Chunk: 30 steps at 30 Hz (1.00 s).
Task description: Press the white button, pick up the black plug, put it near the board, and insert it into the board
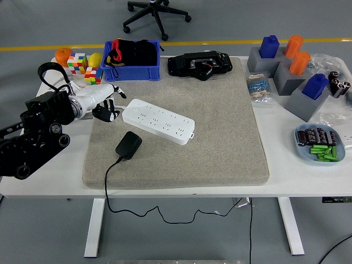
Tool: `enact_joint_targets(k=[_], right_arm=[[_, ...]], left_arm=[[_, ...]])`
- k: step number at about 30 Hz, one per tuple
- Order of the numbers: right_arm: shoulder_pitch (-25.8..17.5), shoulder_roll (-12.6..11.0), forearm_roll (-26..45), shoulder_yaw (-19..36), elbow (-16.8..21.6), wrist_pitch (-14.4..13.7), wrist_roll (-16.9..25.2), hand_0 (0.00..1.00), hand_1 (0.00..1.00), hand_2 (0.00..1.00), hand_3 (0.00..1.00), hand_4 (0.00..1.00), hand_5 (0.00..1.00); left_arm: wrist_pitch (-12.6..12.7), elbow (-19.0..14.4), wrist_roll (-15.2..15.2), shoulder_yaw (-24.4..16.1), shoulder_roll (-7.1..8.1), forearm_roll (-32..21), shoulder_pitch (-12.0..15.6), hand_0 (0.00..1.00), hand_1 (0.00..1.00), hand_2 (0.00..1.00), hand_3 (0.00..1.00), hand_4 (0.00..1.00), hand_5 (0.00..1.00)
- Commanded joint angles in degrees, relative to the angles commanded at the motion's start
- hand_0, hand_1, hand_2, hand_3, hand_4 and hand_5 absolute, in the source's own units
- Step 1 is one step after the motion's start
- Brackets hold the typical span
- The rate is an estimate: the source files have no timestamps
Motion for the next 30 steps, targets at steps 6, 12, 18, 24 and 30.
enact_joint_targets(k=[6,12,18,24,30], right_arm=[[0.2,0.0,0.1,-0.3,0.0,0.0,0.0,0.712,0.655,0.66,0.595,0.69,0.325],[0.3,-0.1,0.2,-0.7,0.0,0.0,0.0,0.712,0.655,0.661,0.595,0.691,0.327],[0.6,-0.3,0.3,-1.3,0.0,0.0,0.1,0.711,0.651,0.661,0.595,0.686,0.316],[1.0,-0.7,0.4,-1.8,0.1,-0.1,0.1,0.711,0.651,0.659,0.594,0.689,0.318],[0.8,-0.8,0.4,-2.1,-0.1,-0.1,0.2,0.711,0.651,0.658,0.596,0.715,0.382]], left_arm=[[1.0,3.4,-1.2,3.4,-2.62,0.6,-2.1,0.262,0.244,0.245,0.817,0.138,0.002],[1.8,6.8,-1.9,6.7,-5.04,1.8,-4.1,0.31,0.279,0.245,0.827,0.217,0.002],[2.2,11.2,-2.0,10.1,-6.97,2.7,-6.5,0.343,0.309,0.25,0.826,0.194,0.002],[1.5,13.9,-1.8,12.4,-7.47,2.3,-7.8,0.348,0.318,0.245,0.818,0.18,0.002],[1.1,14.2,-2.2,13.5,-7.43,1.5,-7.7,0.345,0.316,0.24,0.812,0.167,0.002]])
